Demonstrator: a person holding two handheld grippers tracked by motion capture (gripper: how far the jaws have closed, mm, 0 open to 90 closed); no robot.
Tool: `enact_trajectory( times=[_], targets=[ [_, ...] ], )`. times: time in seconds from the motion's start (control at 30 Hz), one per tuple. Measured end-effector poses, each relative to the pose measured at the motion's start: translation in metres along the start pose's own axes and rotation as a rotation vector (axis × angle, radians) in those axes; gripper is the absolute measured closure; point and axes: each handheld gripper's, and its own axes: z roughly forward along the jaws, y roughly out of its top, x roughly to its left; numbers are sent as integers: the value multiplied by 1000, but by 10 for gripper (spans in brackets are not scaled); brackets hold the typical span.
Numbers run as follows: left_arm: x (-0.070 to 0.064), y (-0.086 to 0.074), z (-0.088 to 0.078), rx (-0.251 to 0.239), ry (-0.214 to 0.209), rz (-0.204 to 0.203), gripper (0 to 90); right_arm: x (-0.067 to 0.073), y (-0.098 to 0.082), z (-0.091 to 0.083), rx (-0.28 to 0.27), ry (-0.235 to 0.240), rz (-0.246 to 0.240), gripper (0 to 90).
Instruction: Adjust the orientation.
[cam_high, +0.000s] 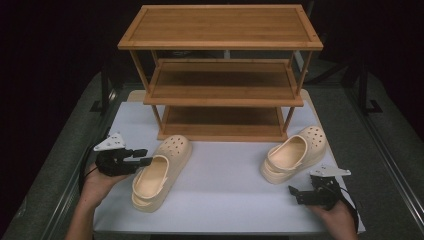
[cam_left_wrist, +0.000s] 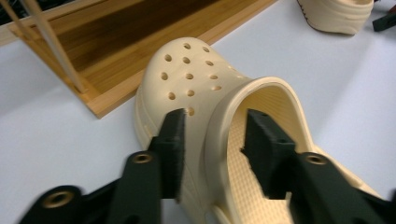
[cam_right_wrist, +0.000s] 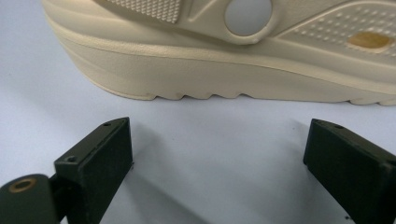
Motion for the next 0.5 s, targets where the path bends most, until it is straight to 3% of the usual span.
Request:
enact_trajectory(
  times=[0.17, 0.33, 0.43, 0.47, 0.5],
  targets=[
    [6, -4, -9, 10, 29, -31, 419, 0, 0, 0, 0, 0, 0, 75],
    [15, -12, -14, 39, 91, -58, 263, 0, 0, 0, 0, 0, 0, 75],
    [23, -18, -13, 78, 163, -97, 133, 0, 0, 0, 0, 0, 0, 75],
    [26, -21, -12, 91, 189, -113, 47, 0, 0, 0, 0, 0, 0, 75],
    [29, -24, -12, 107, 216, -115, 47, 0, 0, 0, 0, 0, 0, 75]
  ],
)
